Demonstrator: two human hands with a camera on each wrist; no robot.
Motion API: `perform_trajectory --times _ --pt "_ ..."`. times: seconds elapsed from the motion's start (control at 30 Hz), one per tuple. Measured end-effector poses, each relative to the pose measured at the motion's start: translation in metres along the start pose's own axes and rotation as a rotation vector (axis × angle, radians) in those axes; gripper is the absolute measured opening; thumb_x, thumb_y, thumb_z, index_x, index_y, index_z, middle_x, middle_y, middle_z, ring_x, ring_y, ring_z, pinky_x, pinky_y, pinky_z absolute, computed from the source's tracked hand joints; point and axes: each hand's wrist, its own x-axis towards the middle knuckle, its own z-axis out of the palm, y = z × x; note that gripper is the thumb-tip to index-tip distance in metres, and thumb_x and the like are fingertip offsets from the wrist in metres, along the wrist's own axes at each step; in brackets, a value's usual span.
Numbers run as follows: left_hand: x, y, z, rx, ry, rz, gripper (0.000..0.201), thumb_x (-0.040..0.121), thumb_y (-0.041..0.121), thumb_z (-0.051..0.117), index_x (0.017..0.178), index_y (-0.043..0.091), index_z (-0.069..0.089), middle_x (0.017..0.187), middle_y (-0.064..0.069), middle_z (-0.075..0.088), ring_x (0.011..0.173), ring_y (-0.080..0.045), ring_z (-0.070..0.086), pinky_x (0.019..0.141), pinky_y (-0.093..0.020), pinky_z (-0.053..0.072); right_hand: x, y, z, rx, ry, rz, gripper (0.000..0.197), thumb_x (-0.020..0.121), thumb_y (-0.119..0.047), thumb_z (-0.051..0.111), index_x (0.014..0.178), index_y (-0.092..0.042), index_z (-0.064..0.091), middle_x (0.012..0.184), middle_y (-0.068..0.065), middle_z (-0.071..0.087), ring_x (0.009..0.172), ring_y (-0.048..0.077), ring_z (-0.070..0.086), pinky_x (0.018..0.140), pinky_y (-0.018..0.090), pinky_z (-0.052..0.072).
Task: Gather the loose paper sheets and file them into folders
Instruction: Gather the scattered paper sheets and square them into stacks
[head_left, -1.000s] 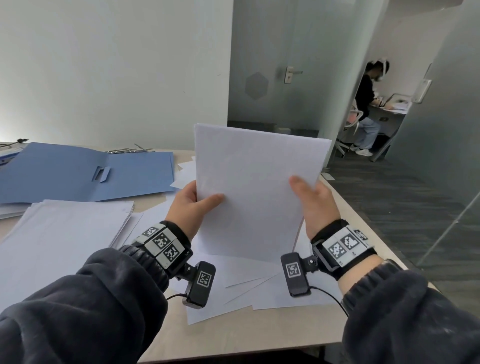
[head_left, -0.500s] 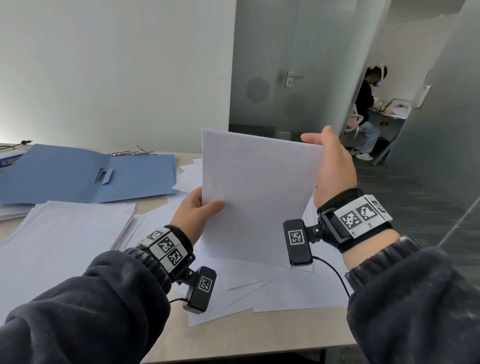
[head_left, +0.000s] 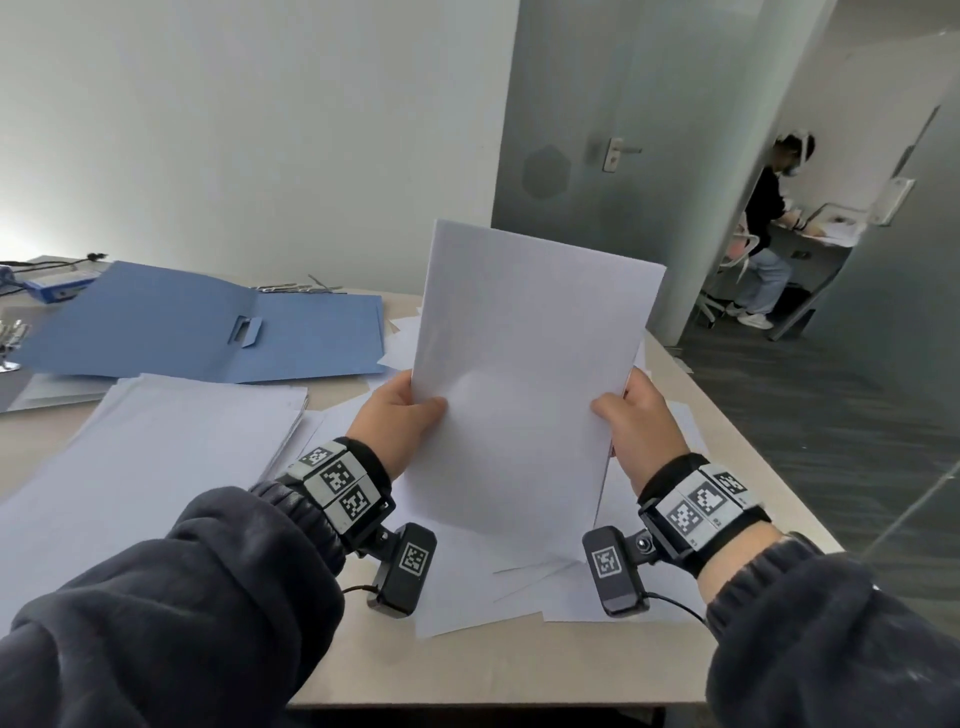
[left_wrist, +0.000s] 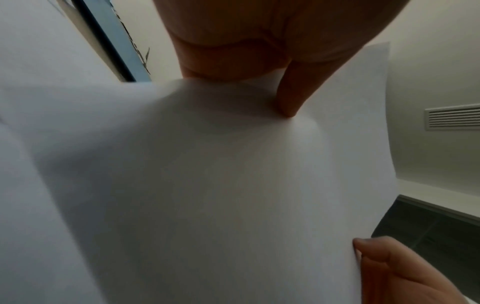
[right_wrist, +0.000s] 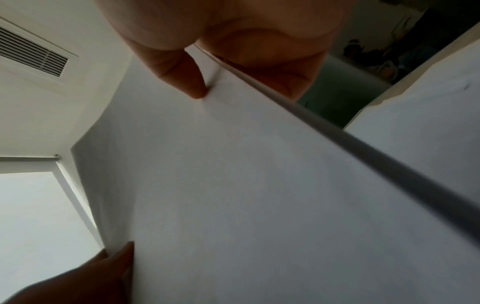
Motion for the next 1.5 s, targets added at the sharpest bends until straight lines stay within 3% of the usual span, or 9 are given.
perform_trajectory --times 0.2,0.37,0.6,0.77,0.9,1.03,1.1,1.27,1.5 --pt "-0.01 0.01 -0.105 0.169 0.15 -0.146 0.026 0.09 0.002 0.063 0.111 0.017 0.065 0.102 -0.005 0.073 0.095 -0.03 0.07 0.095 -0.047 0.054 -0.006 -0.011 0.089 -0.087 -0.268 0.096 0.004 0.089 -0.013 0.05 0.086 -0.014 0.053 0.079 0.008 0.052 0.062 0.021 0.048 0.05 0.028 0.033" --pt "-0.041 0.017 -0.192 0.463 0.273 -0.333 0.051 0.058 0.021 0.056 0.107 0.007 0.064 0.103 -0.021 0.069 0.096 -0.039 0.067 0.089 -0.05 0.056 -0.025 -0.016 0.188 -0.034 -0.504 0.242 0.005 0.09 -0.008 0.052 0.087 -0.011 0.05 0.077 0.011 0.046 0.048 0.017 0.044 0.046 0.022 0.022" --pt "-0.077 0.004 -0.295 0.673 0.444 -0.464 0.06 0.081 -0.004 0.059 0.136 0.02 0.056 0.108 -0.008 0.065 0.093 -0.027 0.06 0.08 -0.03 0.05 -0.056 -0.026 0.295 -0.007 -0.669 0.296 0.007 0.091 -0.01 0.061 0.088 -0.016 0.059 0.071 0.005 0.059 0.046 0.014 0.051 0.044 0.02 0.033" --pt "-0.081 -0.003 -0.317 0.681 0.452 -0.483 0.066 0.082 -0.004 0.063 0.142 0.021 0.051 0.123 -0.008 0.066 0.099 -0.025 0.061 0.086 -0.026 0.046 -0.063 -0.024 0.318 -0.035 -0.682 0.302 0.003 0.092 -0.015 0.062 0.089 -0.015 0.061 0.074 0.004 0.066 0.044 0.012 0.057 0.043 0.021 0.036" --pt "-0.077 -0.001 -0.307 0.643 0.478 -0.364 0.061 0.084 0.003 0.07 0.14 0.018 0.052 0.133 -0.008 0.06 0.111 -0.026 0.06 0.087 -0.029 0.044 -0.062 -0.02 0.301 -0.069 -0.674 0.274 0.014 0.094 -0.028 0.06 0.104 -0.02 0.064 0.081 0.006 0.071 0.047 0.014 0.053 0.041 0.021 0.035" --pt "-0.067 0.011 -0.255 0.551 0.377 -0.2 0.037 0.088 0.012 0.068 0.124 0.02 0.063 0.115 0.002 0.067 0.099 -0.013 0.063 0.071 -0.023 0.045 -0.059 -0.015 0.267 -0.041 -0.652 0.236 0.017 0.096 -0.031 0.058 0.112 -0.025 0.063 0.076 0.003 0.073 0.049 0.013 0.048 0.041 0.022 0.035" --pt "-0.062 0.013 -0.217 0.471 0.288 -0.155 0.029 0.091 0.015 0.066 0.119 0.021 0.065 0.112 0.005 0.069 0.097 -0.009 0.064 0.072 -0.024 0.048 -0.058 -0.012 0.249 -0.005 -0.628 0.224 0.017 0.097 -0.031 0.057 0.111 -0.024 0.065 0.077 0.003 0.073 0.051 0.014 0.048 0.043 0.024 0.036" --pt "-0.047 -0.003 -0.122 0.291 0.106 -0.174 0.022 0.091 0.019 0.065 0.112 0.025 0.067 0.111 0.008 0.068 0.104 -0.012 0.064 0.088 -0.038 0.056 -0.046 -0.002 0.187 -0.078 -0.511 0.151 0.017 0.095 -0.033 0.058 0.098 -0.021 0.07 0.079 0.001 0.075 0.054 0.015 0.051 0.052 0.025 0.039" --pt "-0.026 -0.029 -0.031 0.081 0.017 -0.243 0.02 0.091 0.014 0.063 0.107 0.025 0.067 0.116 0.0 0.067 0.112 -0.018 0.061 0.093 -0.044 0.056 -0.012 0.03 0.06 -0.382 -0.269 0.086 0.017 0.092 -0.035 0.057 0.084 -0.026 0.07 0.081 -0.008 0.073 0.069 0.011 0.061 0.074 0.032 0.053"
